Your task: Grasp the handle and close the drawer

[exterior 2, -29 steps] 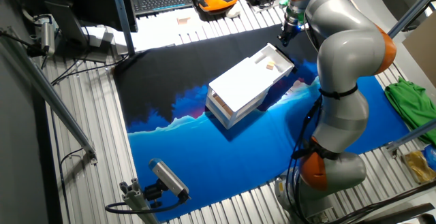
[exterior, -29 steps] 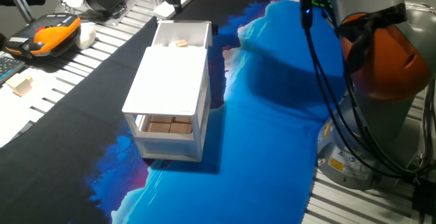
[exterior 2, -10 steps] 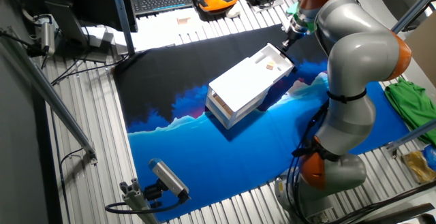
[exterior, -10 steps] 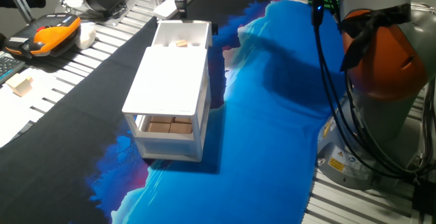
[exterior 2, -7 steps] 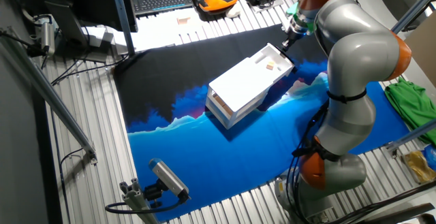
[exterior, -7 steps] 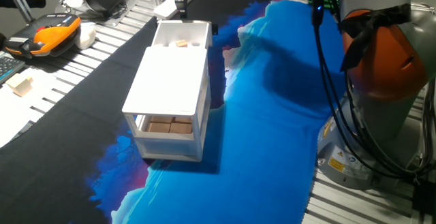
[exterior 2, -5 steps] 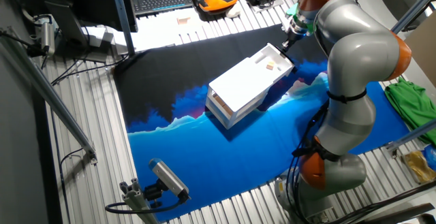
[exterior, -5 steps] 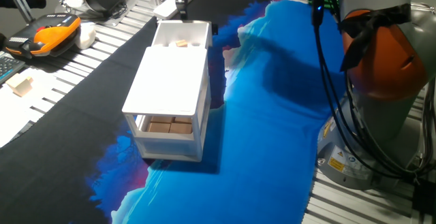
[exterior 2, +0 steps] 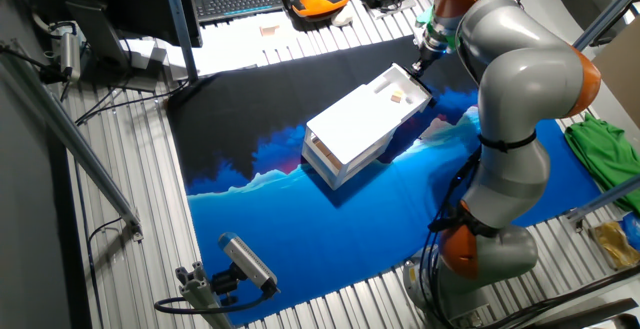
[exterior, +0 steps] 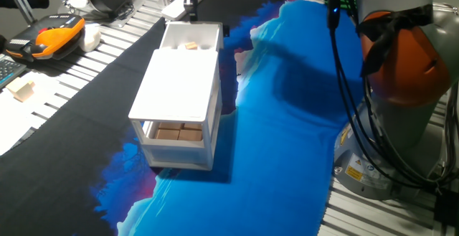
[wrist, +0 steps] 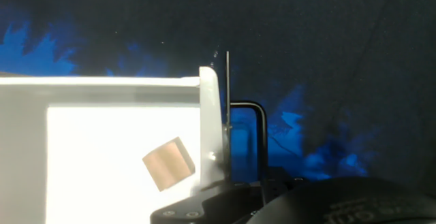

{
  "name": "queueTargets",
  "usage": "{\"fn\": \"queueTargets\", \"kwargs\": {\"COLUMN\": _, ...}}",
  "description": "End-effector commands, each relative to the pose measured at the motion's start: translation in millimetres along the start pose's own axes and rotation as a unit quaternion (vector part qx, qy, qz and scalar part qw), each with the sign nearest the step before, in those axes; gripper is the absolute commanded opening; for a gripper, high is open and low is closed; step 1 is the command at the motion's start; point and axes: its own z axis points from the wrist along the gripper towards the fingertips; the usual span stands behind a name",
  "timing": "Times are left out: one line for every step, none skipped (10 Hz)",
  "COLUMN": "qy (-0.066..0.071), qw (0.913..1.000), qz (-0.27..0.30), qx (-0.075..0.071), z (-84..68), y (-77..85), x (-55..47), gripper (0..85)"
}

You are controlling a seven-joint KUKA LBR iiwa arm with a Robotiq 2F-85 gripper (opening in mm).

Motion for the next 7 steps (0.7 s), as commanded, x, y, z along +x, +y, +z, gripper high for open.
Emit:
{"fn": "queueTargets", "kwargs": {"qy": 0.001, "qw": 1.0, "qz": 0.003, "qx": 0.005, "z": 0.2, "y": 0.1, "x": 0.1, "gripper": 0.0}}
{"fn": "queueTargets", "kwargs": {"qy": 0.001, "qw": 1.0, "qz": 0.006, "qx": 0.007, "z": 0.5, "y": 0.6, "x": 0.5, "gripper": 0.0}}
{"fn": "queueTargets", "kwargs": {"qy": 0.0, "qw": 0.9999, "qz": 0.011, "qx": 0.009, "z": 0.9, "y": 1.2, "x": 0.9, "gripper": 0.0}}
{"fn": "queueTargets", "kwargs": {"qy": -0.001, "qw": 0.9998, "qz": 0.016, "qx": 0.007, "z": 1.1, "y": 1.3, "x": 1.3, "gripper": 0.0}}
{"fn": "queueTargets", "kwargs": {"qy": -0.003, "qw": 0.9996, "qz": 0.027, "qx": 0.0, "z": 1.1, "y": 1.1, "x": 1.5, "gripper": 0.0}}
{"fn": "queueTargets", "kwargs": {"qy": -0.006, "qw": 0.9996, "qz": 0.027, "qx": -0.006, "z": 1.1, "y": 1.2, "x": 1.5, "gripper": 0.0}}
{"fn": "queueTargets", "kwargs": {"qy": -0.007, "qw": 0.9995, "qz": 0.027, "qx": -0.014, "z": 0.9, "y": 1.1, "x": 1.4, "gripper": 0.0}}
